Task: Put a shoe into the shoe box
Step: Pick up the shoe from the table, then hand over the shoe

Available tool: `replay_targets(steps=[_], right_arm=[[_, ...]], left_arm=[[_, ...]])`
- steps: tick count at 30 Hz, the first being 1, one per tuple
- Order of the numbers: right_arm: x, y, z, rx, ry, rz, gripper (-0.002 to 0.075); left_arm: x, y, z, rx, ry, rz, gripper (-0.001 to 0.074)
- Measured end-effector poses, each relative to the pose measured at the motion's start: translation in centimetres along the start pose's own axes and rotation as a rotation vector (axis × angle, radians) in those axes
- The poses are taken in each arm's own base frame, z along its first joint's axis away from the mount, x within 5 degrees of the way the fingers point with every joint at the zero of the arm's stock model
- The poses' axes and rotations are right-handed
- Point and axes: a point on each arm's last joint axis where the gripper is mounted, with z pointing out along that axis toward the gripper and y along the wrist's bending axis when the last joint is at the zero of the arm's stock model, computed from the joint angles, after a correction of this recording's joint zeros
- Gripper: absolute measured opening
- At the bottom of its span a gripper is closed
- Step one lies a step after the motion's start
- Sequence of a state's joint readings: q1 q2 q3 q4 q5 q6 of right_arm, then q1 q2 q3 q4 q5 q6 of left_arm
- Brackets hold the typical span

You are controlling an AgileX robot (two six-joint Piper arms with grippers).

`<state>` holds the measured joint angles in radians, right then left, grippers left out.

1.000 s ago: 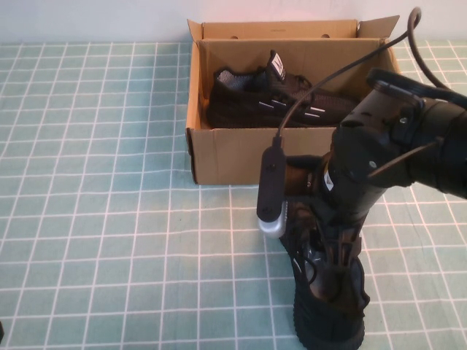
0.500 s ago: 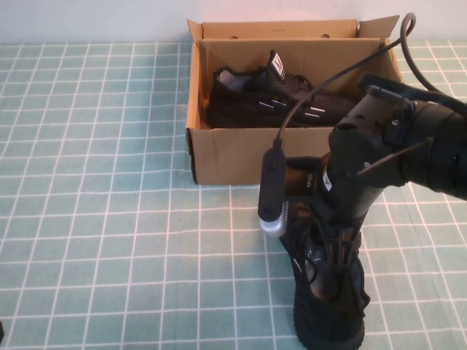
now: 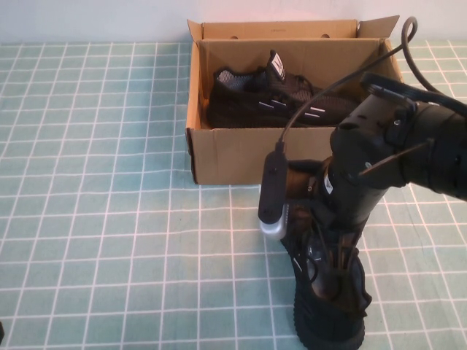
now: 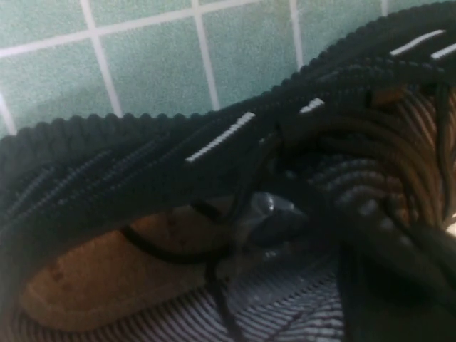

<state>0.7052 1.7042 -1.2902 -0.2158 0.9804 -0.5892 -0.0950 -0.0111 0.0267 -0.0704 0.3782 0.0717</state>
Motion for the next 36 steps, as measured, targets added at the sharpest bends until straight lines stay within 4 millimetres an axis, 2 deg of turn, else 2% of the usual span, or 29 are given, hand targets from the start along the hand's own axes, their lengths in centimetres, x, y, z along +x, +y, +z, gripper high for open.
replay_targets(steps=[4,10,15,21,25,36], right_arm=[[0.0,0.5,-1.4,0.012,-0.021,0.02,0.0011],[1.2,2.1,-6.9,0.075,-0.077,0.053,0.0],[3.5,3.3,-11.4,0.108,-0.104,0.129,-0.0001],[6.1,4.2,-15.3,0.152,-0.177,0.195,-0.0001],[6.8,4.6,-16.4,0.158,-0.219,0.235,-0.0001],[6.7,4.5,-16.6,0.164,-0.249,0.248,-0.0001]], left_arm=[[0.0,0.0,0.0,0.0,0.002,0.0,-0.0004],[0.0,0.0,0.0,0.0,0.001,0.0,-0.0004],[0.0,0.0,0.0,0.0,0.001,0.0,-0.0004],[0.0,0.0,0.0,0.0,0.001,0.0,-0.0004],[0.0,0.0,0.0,0.0,0.001,0.0,-0.0004],[0.0,0.0,0.0,0.0,0.001,0.0,-0.0004]])
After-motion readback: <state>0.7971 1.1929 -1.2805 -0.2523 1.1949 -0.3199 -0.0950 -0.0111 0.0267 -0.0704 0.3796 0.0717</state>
